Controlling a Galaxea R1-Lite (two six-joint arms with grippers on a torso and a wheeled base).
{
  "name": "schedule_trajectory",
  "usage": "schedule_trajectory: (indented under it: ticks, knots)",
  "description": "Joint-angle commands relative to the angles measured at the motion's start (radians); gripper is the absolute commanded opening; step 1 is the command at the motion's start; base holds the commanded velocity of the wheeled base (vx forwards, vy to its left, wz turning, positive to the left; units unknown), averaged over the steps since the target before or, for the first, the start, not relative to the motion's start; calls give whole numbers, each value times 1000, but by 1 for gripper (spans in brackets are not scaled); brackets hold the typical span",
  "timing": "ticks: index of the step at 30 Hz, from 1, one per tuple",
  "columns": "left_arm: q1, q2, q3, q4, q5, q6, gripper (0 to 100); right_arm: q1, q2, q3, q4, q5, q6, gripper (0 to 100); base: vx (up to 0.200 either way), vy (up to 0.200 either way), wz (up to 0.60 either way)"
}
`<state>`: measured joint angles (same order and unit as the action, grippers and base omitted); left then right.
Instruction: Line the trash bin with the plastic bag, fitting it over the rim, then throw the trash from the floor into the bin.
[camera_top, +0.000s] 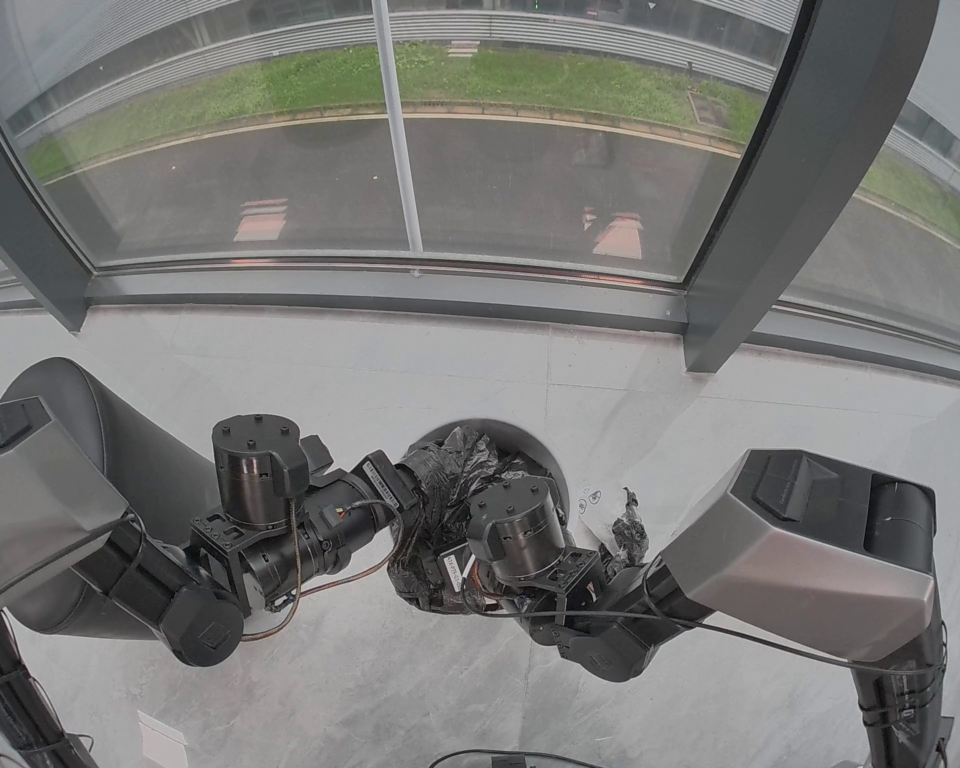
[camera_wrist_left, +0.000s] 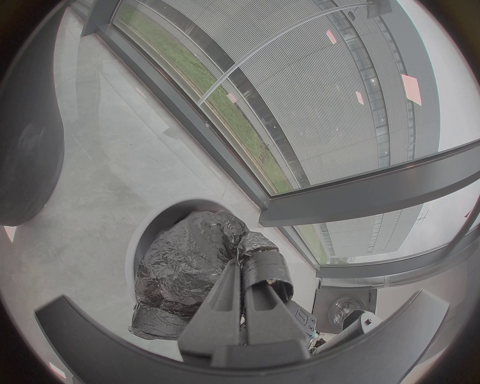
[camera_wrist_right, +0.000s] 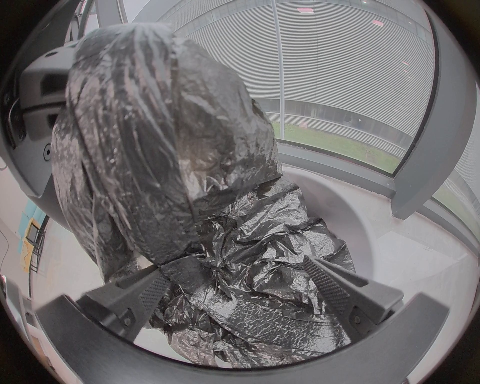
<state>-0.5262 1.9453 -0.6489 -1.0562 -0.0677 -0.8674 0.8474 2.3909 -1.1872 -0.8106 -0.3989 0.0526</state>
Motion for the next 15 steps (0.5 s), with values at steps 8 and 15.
schedule_trajectory:
  ticks: [8, 15]
  knots:
    - [-3, 0, 0, -1, 0, -1, 0, 5, 7, -3, -1, 0, 0, 0, 0, 0, 0]
    - [-6, 0, 2, -2, 0, -1, 0, 7, 11, -5, -2, 2, 4, 0, 0, 0, 0]
